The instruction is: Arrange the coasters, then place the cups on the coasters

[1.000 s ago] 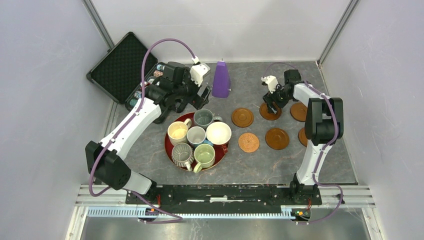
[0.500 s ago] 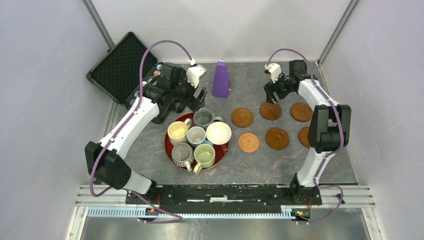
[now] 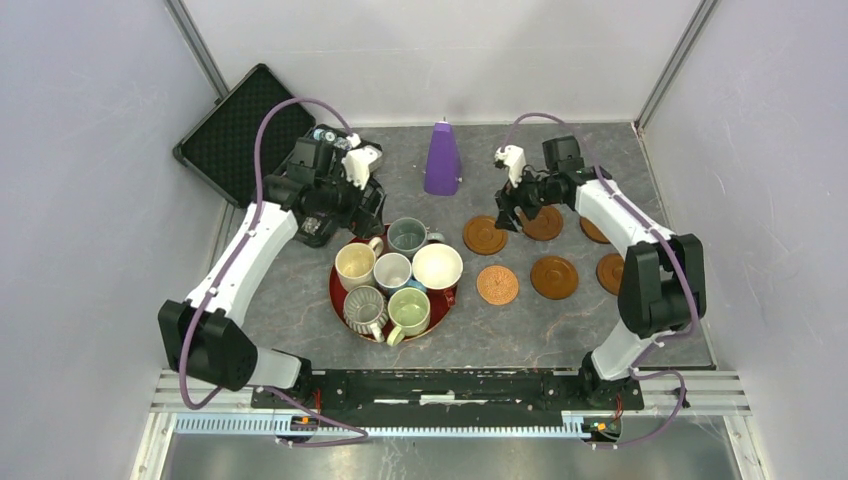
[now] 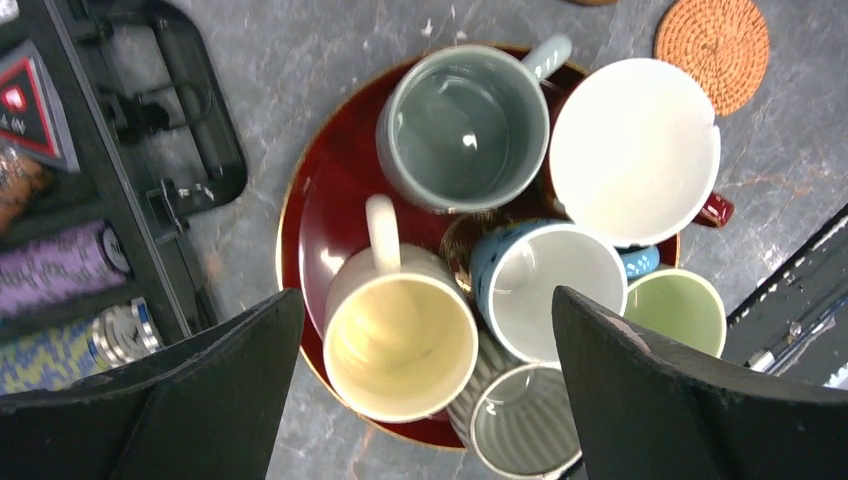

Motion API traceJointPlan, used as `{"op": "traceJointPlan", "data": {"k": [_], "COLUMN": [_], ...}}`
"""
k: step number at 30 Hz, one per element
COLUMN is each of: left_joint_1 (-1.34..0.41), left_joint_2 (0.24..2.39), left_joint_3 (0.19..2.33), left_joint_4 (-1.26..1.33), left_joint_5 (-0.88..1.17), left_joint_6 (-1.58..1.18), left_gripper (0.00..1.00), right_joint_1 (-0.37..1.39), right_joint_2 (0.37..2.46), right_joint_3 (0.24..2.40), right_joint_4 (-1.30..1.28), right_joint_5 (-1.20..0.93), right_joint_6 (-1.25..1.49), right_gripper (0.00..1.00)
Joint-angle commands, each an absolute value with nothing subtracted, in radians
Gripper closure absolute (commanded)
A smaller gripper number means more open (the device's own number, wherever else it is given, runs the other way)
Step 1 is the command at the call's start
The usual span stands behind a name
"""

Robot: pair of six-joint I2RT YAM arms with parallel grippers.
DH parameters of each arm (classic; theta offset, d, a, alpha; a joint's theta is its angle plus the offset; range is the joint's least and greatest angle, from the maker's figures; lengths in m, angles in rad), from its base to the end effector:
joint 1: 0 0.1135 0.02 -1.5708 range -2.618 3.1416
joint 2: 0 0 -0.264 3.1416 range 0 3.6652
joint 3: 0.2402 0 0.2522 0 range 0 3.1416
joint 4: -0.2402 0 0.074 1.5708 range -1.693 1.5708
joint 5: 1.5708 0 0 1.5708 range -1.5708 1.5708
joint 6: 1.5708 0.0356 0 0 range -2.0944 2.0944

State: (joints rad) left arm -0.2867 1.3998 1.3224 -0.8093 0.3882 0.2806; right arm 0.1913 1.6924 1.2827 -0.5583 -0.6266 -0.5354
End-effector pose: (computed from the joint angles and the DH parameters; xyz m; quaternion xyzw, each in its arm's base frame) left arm 0.2758 -0.0954 0.3316 0.3208 0.8693 -0.1827 0.3286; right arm 0.3484 0.0887 0.2483 -0.4084 0.8166 0.2416 0.3286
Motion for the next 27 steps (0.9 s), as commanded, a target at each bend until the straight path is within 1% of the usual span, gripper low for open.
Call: {"op": "traceJointPlan", "data": {"k": [1, 5, 9, 18, 22, 27], "left_joint_1": [-0.251, -0.236, -0.224, -0.222, -0.221, -0.221], "left_joint_2": [1.303, 1.250, 1.201, 1.121, 1.096, 1.053], "left_joint_3": [1.256, 1.207, 1.167, 1.124, 1.106, 1.082], "left_joint_4": [-0.821, -0.818, -0.818, -0.828, -0.822, -0.822], "left_joint_5": [0.397, 0.367, 0.342, 0.295, 0.274, 0.253], "left_joint_6": [0.317, 0.298, 0.290, 0.303, 0.287, 0.282], "left_gripper": [0.00, 0.00, 0.00, 0.00, 0.00, 0.00], "right_joint_1": [0.286, 0.385, 0.469, 0.655, 0.782, 0.851], "right_joint_2": [1.609, 1.579, 1.470, 1.266, 1.232, 1.272], "right_joint_3": [1.247, 1.203, 1.088, 0.831, 0.772, 0.796], "right_joint_4": [-0.516, -0.499, -0.458, -0.459, -0.368, -0.330], "right_joint_5": [-0.668, -0.623, -0.575, -0.472, -0.323, -0.176], "right_joint_6": [-0.440, -0.309, -0.233, -0.190, -0.052, 0.060], "right_gripper": [0.20, 0.21, 0.20, 0.17, 0.15, 0.15]}}
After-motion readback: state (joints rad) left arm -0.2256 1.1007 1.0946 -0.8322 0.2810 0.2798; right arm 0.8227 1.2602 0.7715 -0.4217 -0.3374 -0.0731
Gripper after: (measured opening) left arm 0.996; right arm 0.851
